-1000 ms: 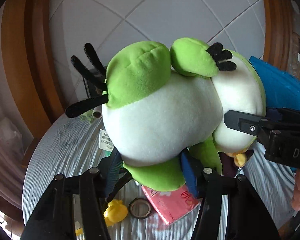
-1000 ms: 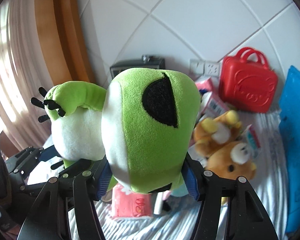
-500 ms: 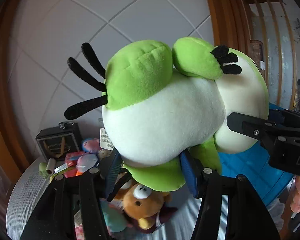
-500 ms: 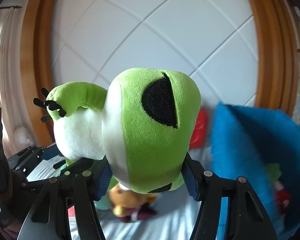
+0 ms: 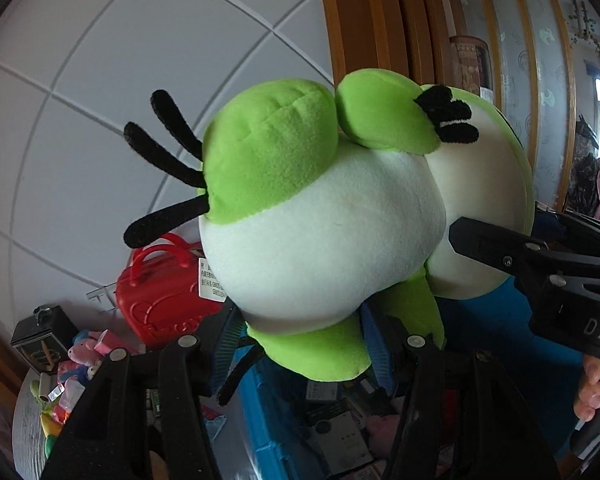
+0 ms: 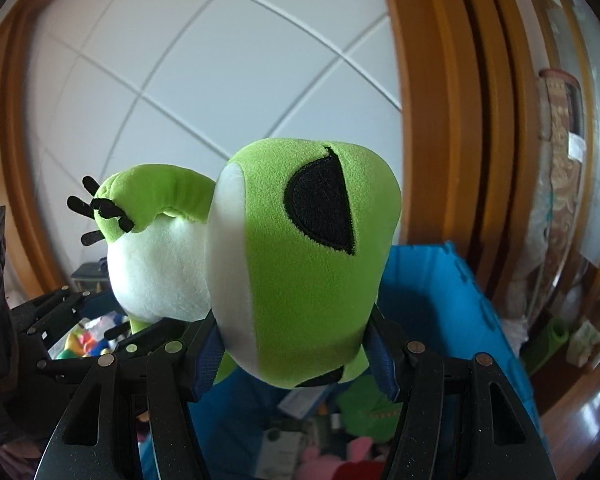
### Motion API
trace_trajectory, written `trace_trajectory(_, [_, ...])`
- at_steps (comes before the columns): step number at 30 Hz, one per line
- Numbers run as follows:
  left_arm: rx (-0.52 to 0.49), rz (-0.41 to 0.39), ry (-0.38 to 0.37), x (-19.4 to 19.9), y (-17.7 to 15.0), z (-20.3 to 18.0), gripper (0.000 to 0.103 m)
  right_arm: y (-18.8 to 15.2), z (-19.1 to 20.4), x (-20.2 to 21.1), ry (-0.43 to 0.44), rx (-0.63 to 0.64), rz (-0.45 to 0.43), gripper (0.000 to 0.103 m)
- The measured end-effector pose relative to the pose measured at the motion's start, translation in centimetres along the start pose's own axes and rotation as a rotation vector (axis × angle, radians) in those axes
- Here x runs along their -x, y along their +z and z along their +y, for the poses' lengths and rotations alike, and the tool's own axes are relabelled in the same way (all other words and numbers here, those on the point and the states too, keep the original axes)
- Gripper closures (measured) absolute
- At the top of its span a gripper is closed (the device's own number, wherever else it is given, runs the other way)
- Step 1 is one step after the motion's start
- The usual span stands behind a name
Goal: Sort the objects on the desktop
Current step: 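Lift the green frog plush with the left gripper over the blue crate, then open the left gripper to drop the frog plush into the crate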
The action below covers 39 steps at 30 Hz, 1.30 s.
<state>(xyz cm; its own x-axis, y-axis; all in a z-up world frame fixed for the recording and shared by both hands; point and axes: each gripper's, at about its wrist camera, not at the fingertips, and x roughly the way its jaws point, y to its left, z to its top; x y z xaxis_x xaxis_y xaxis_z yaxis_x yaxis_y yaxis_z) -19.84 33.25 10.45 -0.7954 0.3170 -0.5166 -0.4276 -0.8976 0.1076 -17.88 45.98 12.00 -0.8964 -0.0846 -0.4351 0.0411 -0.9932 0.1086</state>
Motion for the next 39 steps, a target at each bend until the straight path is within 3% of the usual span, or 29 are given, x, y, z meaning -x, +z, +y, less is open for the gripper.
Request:
trace_trajectory(4, [-0.035,0.064,0.025,-4.8,2.2,-3.7,0.047,0.7,-4.1,-3.9,-0.005,-0.053,0.037,0.042])
trace_trajectory(8, [-0.038,0.116,0.045,-9.3,3.1,-4.7,0.047,0.3,-8.3,-5.8,0.008,-0.111,0.078,0.042])
trace_trajectory(12, [-0.050,0.141,0.075,-12.3,3.2,-5.2,0.042,0.5,-10.8,-8.5,-0.011,-0.136,0.062,0.018])
trace_trajectory(16, [-0.054,0.163,0.100,-13.3,3.2,-5.1,0.038,0.7,-10.6,-9.2,-0.059,-0.104,0.058,0.014])
trace_trajectory(22, [-0.031,0.149,0.112,-11.8,2.6,-3.5,0.024,0.9,-9.6,-9.0,-0.120,-0.067,0.079,0.010])
trace_trajectory(27, [-0.019,0.149,0.103,-9.6,2.0,-2.3,0.023,1.0,-8.8,-7.8,-0.167,-0.051,0.095,0.008])
trace_trajectory(30, [0.011,0.156,0.088,-8.2,1.5,-1.5,0.021,0.7,-8.3,-7.1,-0.187,-0.031,0.123,0.001])
trace_trajectory(39, [0.010,0.242,0.028,-5.8,-0.1,-1.9,0.020,-0.9,-7.4,-5.2,-0.266,0.030,0.233,0.001])
